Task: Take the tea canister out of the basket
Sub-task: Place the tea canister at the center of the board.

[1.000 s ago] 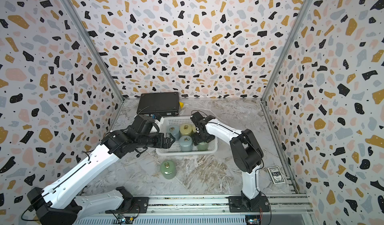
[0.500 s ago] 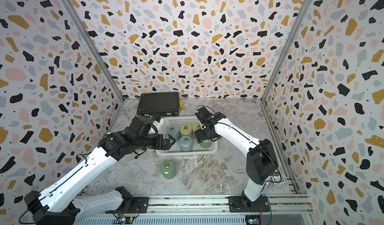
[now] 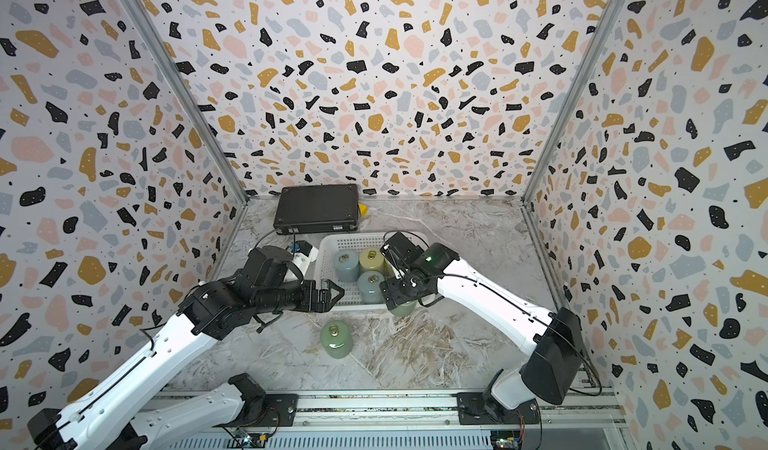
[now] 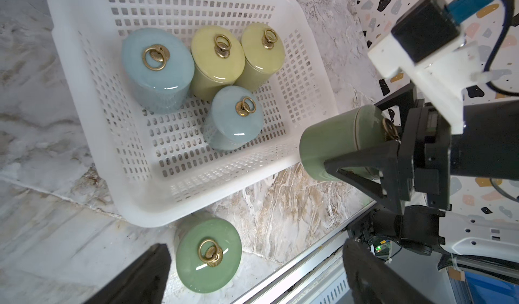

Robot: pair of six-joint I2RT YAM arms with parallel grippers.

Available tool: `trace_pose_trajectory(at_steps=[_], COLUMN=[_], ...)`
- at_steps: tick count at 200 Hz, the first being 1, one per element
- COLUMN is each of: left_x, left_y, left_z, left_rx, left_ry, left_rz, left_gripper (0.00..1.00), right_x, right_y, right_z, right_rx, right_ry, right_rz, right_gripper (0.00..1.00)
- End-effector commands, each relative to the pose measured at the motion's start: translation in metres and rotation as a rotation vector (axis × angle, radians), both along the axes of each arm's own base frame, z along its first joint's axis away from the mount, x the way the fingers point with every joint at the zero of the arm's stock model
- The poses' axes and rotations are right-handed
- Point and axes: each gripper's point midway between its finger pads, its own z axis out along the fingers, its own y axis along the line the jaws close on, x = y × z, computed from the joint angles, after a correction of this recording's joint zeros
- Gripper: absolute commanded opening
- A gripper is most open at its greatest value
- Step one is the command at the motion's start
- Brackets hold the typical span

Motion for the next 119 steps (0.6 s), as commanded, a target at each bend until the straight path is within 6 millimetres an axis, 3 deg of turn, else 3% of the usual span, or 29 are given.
trace_pose_trajectory(at_steps=[1,45,74,79,119], left_x=[-0.009,-0.022,-0.029,-0.031,-0.038], left_y=[0.007,0.016,0.019,0.020,0.025], left_z=[-0.003,-0.006,-0.009,-0.009,-0.011], left_rx=[-0.006,-0.022,-0.013,-0.014,-0.018], left_ry=[0.015,0.025,0.048,0.051,0.052], left_rz=[0.012,0.019,0.015,0.013,0.019], left_gripper=[1.00,1.00,0.99,1.00,1.00], right_x=[-0.011,-0.034,-0.037,-0.047,-0.053], right_y=[0.008,0.037,0.053,0.061,0.078], right_z=[0.010,-0.013,-0.026,-0.028,-0.042], right_rx=[0.042,0.051,0.040,0.037,0.015], right_ry=[-0.029,0.001,0.006,0.009,0.015], right_rz=[-0.021,0.018,0.029,0.063,0.097], right_gripper=[0.77,0.76,0.77,0.77,0.77])
